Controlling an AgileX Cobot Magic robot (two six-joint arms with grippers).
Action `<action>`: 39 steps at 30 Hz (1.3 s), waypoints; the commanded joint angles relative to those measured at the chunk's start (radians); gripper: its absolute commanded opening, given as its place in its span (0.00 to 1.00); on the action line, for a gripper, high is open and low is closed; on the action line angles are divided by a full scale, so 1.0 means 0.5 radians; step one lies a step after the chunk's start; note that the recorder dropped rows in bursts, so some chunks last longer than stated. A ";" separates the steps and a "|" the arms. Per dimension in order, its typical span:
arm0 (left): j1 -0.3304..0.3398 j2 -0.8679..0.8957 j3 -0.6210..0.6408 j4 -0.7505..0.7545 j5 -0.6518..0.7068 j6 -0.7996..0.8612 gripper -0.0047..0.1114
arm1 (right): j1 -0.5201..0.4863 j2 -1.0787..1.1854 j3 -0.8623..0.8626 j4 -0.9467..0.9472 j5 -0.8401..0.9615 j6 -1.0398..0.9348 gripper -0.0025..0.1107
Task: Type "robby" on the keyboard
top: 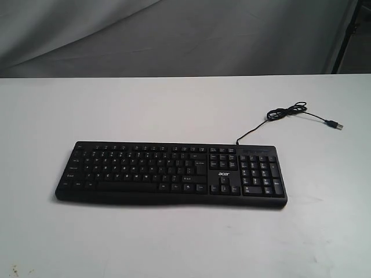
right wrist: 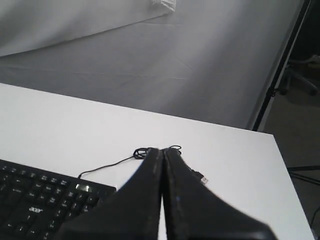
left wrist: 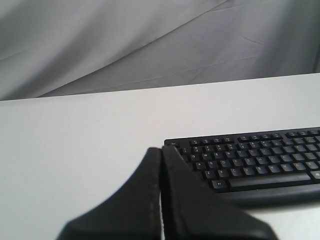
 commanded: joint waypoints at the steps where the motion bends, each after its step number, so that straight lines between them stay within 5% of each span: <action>1: -0.013 -0.007 0.009 0.010 -0.015 -0.006 0.04 | 0.009 0.217 -0.147 0.019 0.027 0.034 0.02; 6: -0.013 -0.007 0.009 0.010 -0.015 -0.006 0.04 | 0.167 0.391 -0.151 0.153 0.070 0.334 0.02; 13: -0.013 -0.007 0.009 0.010 -0.015 -0.006 0.04 | 0.622 0.917 -0.251 0.295 0.275 0.120 0.02; 23: -0.013 -0.007 0.009 0.010 -0.015 -0.006 0.04 | 1.280 2.023 -1.171 0.379 0.220 -0.212 0.02; 39: -0.013 -0.007 0.009 0.010 -0.015 -0.006 0.04 | 1.560 3.256 -2.058 0.430 0.087 -0.313 0.02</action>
